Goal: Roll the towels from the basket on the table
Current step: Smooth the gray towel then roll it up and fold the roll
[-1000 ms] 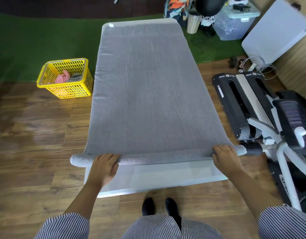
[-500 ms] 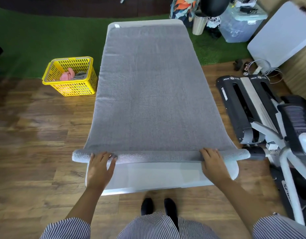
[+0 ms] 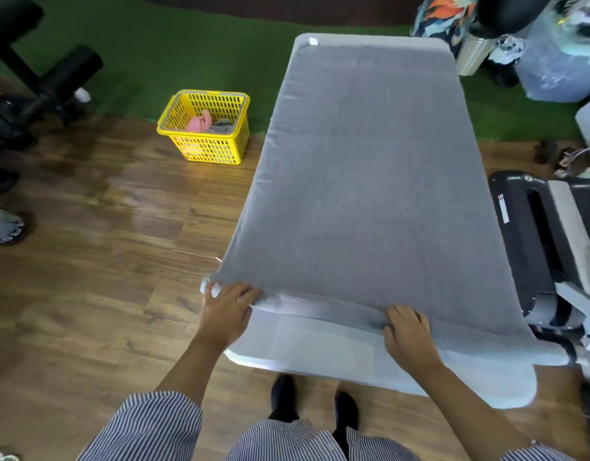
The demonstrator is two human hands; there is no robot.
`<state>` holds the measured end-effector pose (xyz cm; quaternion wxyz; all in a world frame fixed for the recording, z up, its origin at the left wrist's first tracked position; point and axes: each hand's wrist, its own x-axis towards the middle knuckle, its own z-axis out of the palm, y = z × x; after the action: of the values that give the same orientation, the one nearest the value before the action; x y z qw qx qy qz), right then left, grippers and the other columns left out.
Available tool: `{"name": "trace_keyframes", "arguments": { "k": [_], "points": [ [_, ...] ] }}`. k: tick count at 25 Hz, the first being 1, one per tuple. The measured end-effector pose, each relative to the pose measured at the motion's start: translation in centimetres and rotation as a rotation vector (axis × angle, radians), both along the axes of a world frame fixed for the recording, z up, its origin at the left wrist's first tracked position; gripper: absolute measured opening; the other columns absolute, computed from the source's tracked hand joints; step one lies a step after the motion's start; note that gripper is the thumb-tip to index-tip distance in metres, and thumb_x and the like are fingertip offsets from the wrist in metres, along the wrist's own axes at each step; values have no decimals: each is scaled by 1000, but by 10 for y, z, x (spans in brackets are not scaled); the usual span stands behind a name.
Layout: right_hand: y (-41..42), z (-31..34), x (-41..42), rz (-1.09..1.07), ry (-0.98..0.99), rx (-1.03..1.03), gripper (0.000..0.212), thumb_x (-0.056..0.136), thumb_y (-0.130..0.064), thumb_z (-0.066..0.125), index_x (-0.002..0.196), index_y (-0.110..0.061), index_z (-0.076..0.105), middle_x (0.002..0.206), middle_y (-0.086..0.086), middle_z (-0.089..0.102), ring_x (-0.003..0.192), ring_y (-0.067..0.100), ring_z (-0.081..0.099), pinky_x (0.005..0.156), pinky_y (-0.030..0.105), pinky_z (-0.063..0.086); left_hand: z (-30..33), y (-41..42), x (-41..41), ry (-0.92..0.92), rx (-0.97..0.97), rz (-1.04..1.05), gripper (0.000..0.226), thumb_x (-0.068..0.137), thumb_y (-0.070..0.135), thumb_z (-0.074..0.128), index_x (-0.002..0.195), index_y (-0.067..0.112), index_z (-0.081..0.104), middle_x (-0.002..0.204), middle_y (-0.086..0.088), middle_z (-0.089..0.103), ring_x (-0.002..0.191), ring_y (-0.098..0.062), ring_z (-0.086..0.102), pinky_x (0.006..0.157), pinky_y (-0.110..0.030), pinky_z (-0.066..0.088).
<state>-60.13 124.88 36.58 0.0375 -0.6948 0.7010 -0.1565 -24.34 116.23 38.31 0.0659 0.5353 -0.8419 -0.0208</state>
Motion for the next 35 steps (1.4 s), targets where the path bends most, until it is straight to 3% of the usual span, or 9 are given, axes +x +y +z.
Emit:
{"name": "trace_keyframes", "arguments": {
  "k": [4, 8, 13, 16, 19, 24, 27, 31, 35],
  "points": [
    [-3, 4, 3, -24, -53, 50, 29, 75, -23, 33, 74, -11, 59, 71, 0, 55, 67, 25, 58, 74, 32, 29, 0, -20, 9, 44, 37, -159, 39, 80, 25, 38, 110, 24, 64, 97, 8, 66, 88, -14, 63, 85, -38, 30],
    [3, 10, -7, -158, -93, 77, 28, 74, -23, 50, 99, -11, 56, 96, 4, 56, 89, 21, 50, 80, 35, 36, 0, -25, 6, 165, -87, -121, 35, 82, 18, 39, 112, 16, 58, 111, 0, 62, 103, -15, 52, 97, -38, 30],
    [23, 14, -27, -88, 151, -70, 34, 87, -33, 43, 101, -15, 68, 99, 3, 64, 91, 24, 60, 85, 39, 39, -6, -18, -8, 108, -125, -168, 37, 83, 19, 41, 111, 9, 63, 113, -4, 64, 106, -21, 59, 102, -43, 34],
    [26, 15, -28, -64, 144, 8, 40, 70, -16, 64, 110, -12, 66, 103, 4, 63, 97, 21, 55, 91, 39, 37, -12, -15, -16, 9, -91, -202, 40, 83, 23, 53, 119, 7, 61, 118, -4, 63, 113, -21, 55, 105, -52, 33],
    [21, 22, -32, -72, 123, 61, 48, 58, 3, 74, 103, -12, 68, 94, 4, 67, 85, 25, 64, 76, 41, 49, -8, -13, -20, -16, -79, -132, 56, 61, -5, 70, 113, 15, 62, 105, 1, 66, 98, -20, 64, 104, -49, 33],
    [18, 34, -33, -14, 22, 130, 29, 73, -7, 58, 100, -14, 66, 91, 2, 68, 83, 25, 65, 72, 40, 47, 1, -12, -13, -59, -84, -172, 78, 39, -14, 73, 109, 17, 56, 91, 0, 67, 82, -22, 67, 90, -54, 45],
    [22, 34, -45, -77, -41, 169, 32, 84, -15, 59, 116, -11, 58, 109, 4, 63, 100, 26, 60, 93, 41, 41, 2, -9, -17, -53, -143, -122, 67, 49, -13, 69, 111, 11, 65, 103, -3, 68, 93, -23, 66, 95, -52, 43],
    [46, 28, -81, -266, 126, 104, 37, 78, -37, 61, 103, -10, 61, 102, 10, 62, 90, 32, 60, 87, 49, 44, -2, 2, -27, 11, -186, -115, 49, 69, -3, 44, 110, 16, 63, 107, -4, 65, 99, -24, 59, 93, -44, 43],
    [70, 25, -116, -364, 121, 193, 49, 63, 2, 77, 109, -1, 61, 112, 18, 60, 109, 38, 57, 94, 62, 41, -8, 5, -27, -47, -127, -53, 45, 74, 12, 54, 117, 14, 64, 116, -8, 65, 109, -29, 61, 103, -53, 37]
  ]
}}
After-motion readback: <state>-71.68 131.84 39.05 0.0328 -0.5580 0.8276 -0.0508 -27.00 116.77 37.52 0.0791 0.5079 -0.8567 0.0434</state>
